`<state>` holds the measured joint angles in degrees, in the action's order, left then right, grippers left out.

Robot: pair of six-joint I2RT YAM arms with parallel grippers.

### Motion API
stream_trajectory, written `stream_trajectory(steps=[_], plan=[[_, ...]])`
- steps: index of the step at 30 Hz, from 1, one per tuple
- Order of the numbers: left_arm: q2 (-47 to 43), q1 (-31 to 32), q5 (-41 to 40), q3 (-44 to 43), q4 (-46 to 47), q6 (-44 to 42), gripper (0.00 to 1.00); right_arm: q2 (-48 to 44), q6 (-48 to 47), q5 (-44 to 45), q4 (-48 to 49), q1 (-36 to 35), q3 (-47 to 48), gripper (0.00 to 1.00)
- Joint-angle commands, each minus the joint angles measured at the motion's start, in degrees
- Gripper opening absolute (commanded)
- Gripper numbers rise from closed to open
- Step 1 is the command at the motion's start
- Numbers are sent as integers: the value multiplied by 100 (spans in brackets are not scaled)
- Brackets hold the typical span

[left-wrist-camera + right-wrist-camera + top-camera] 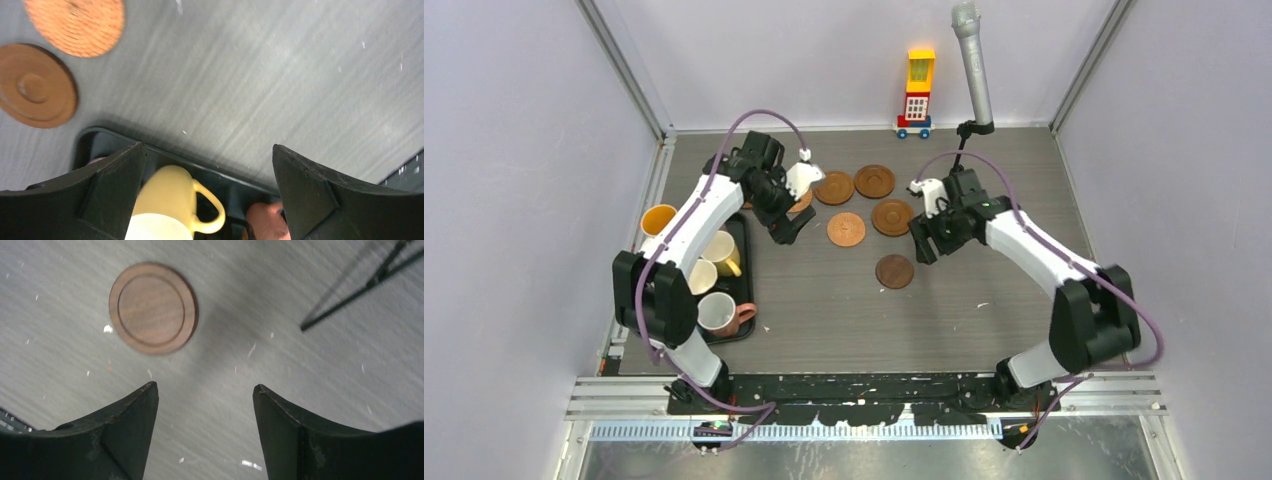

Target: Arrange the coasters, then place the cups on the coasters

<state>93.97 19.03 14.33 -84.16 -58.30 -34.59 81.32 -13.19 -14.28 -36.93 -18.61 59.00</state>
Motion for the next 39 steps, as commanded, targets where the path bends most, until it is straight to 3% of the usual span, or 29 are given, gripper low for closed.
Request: stream_trajectory(steps=[1, 8, 16, 24, 31, 39], plan=[[351, -4, -41, -680, 815, 984, 100, 752, 237, 449, 967, -422, 806, 71], [1345, -32, 135, -1457, 1494, 1189, 99, 2125, 934, 1190, 1390, -705, 1855, 63], [2282, -472, 571, -2526, 1616, 1790, 97, 3325, 656, 2106, 1481, -881, 2880, 60], [2084, -479, 758, -1915, 1598, 1864, 96, 3907, 909, 1715, 1195, -524, 3580, 59], [2049, -479, 483, -1924, 1444, 1509, 96, 4307, 928, 1219, 716, -506, 3791, 59], [2002, -479, 511, -1874, 1389, 1449, 96, 4192, 1033, 649, 171, -452, 3415, 48]])
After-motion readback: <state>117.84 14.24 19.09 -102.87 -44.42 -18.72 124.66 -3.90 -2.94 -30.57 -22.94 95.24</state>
